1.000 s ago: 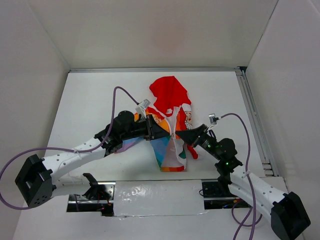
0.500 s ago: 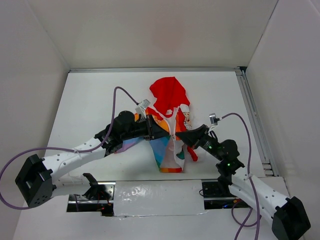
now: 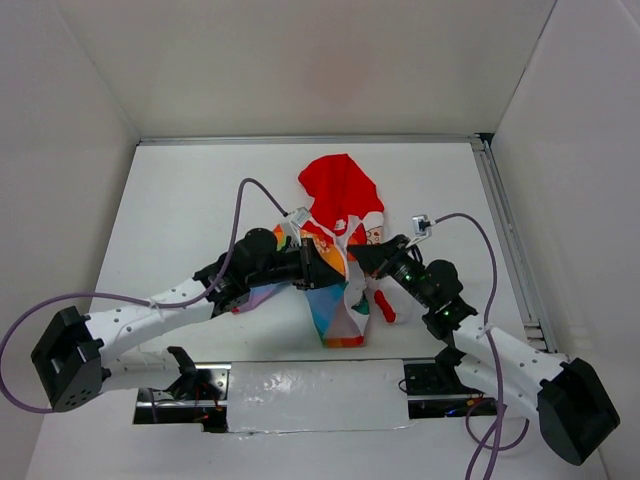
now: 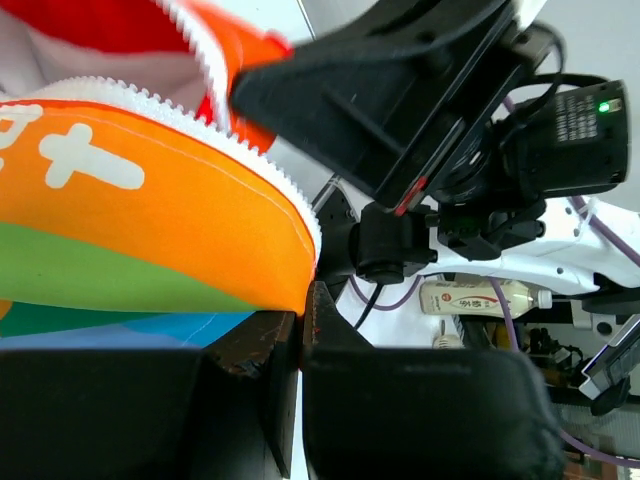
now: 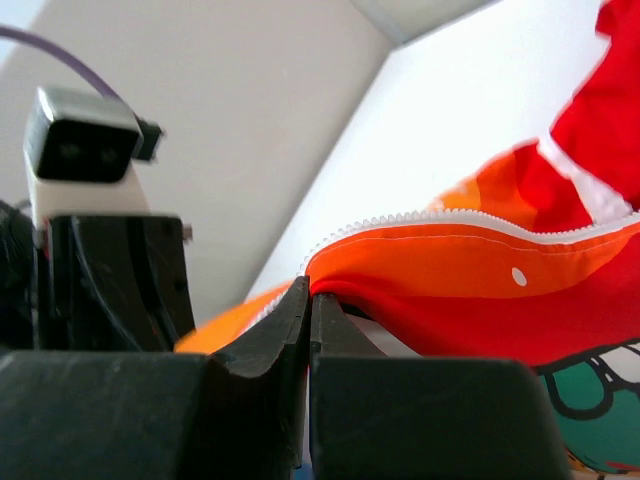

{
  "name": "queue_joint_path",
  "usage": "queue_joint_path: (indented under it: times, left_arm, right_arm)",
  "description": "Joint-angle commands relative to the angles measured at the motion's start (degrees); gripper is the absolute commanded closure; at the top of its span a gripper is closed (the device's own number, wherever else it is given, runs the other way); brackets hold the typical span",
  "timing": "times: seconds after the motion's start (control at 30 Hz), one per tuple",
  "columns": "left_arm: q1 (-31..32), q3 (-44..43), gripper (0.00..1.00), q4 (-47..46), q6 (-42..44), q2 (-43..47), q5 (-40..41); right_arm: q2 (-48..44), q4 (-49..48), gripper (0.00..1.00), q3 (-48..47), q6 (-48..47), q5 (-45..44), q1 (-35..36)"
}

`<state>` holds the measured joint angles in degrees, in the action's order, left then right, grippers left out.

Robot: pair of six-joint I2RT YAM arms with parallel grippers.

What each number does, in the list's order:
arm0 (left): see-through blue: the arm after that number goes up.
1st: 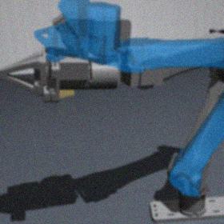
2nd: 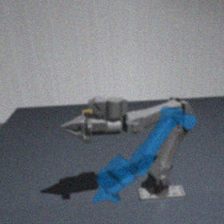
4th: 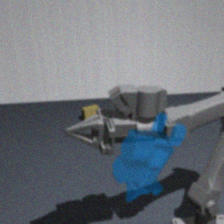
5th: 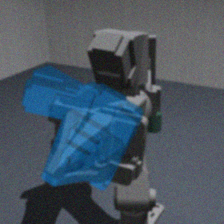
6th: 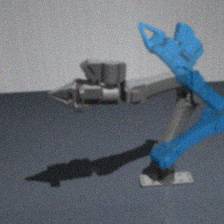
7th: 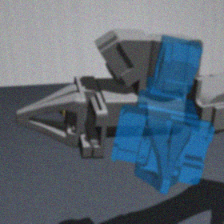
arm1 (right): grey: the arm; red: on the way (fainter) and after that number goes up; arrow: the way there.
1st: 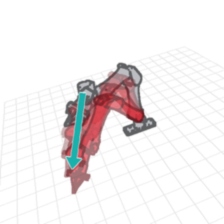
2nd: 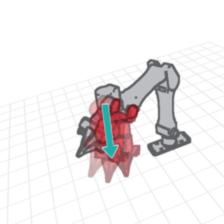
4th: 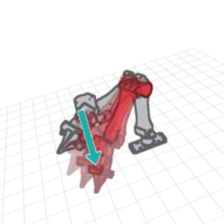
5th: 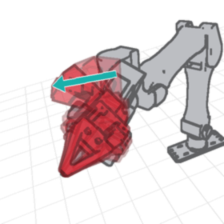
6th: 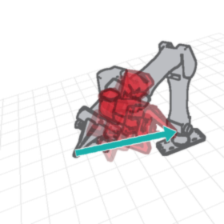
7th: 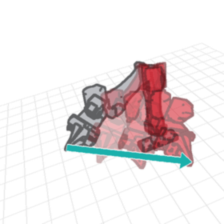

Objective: Zip up the jacket

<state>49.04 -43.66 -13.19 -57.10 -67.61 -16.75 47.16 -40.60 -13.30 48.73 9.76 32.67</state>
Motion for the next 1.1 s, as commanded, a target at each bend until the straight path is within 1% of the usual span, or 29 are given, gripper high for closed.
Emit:
queue_joint_path:
  times: [0.0,0.03,0.13,0.27,0.37,0.4,0.43,0.57,0.63,0.77,0.8,0.87,0.93,1.03,1.07]
  left_arm:
    - [1.3,-4.1,1.0,-0.6,2.4,1.7,2.2]
    - [1.4,-4.3,1.0,-0.3,2.8,1.5,2.4]
    - [1.4,-5.9,1.0,0.6,3.3,1.4,2.6]
    - [1.4,-8.9,1.0,3.5,2.8,1.8,5.6]
    - [1.4,-9.4,1.0,3.5,2.6,2.6,7.3]
    - [1.4,-9.4,1.0,3.1,3.0,2.7,7.4]
    - [1.4,-9.7,1.0,2.9,3.1,3.0,8.0]
    - [1.3,-10.5,1.0,3.7,3.7,3.1,9.0]
    - [1.2,-10.7,1.0,3.7,3.9,3.2,9.5]
    - [1.2,-12.0,1.0,2.6,6.1,2.8,10.7]
    - [1.2,-12.4,1.0,2.5,6.6,2.5,11.6]
    - [1.1,-14.5,1.0,3.0,7.4,1.3,11.5]
    - [1.1,-15.1,1.0,1.9,7.2,0.1,9.0]
    - [1.5,-14.2,1.0,-0.3,6.9,-0.7,5.6]
    - [1.7,-14.2,1.0,-0.3,6.7,-0.8,5.6]
  right_arm:
    - [0.9,-8.4,1.0,-3.8,-0.4,-4.3,0.6]
    - [0.9,-12.4,1.0,-3.3,0.2,-4.2,0.6]
    - [0.0,-14.9,1.0,-2.6,2.2,-5.0,0.3]
    - [-5.5,-12.1,1.0,-2.5,1.8,-4.1,-0.9]
    - [-10.7,-8.1,1.0,-1.9,1.2,-3.6,-1.2]
    - [-12.0,-6.0,1.0,-1.5,0.9,-3.6,-1.4]
    - [-14.8,-5.3,1.0,-0.2,0.9,-4.0,-1.3]
    - [-20.7,-2.7,1.0,2.8,2.3,-5.0,-1.9]
    - [-22.9,-1.1,1.0,3.7,2.0,-4.1,-2.0]
    - [-23.9,0.3,1.0,3.5,-0.2,0.8,-2.1]
    - [-23.9,0.3,1.0,3.4,-1.0,4.1,-2.2]
    - [-23.3,0.6,1.0,2.4,-1.4,5.4,-1.9]
    - [-22.6,1.2,1.0,1.9,-1.7,3.4,-1.6]
    - [-18.9,0.5,1.0,1.3,-2.1,-0.9,-1.6]
    - [-17.8,0.2,1.0,1.0,-2.0,-1.9,-1.6]
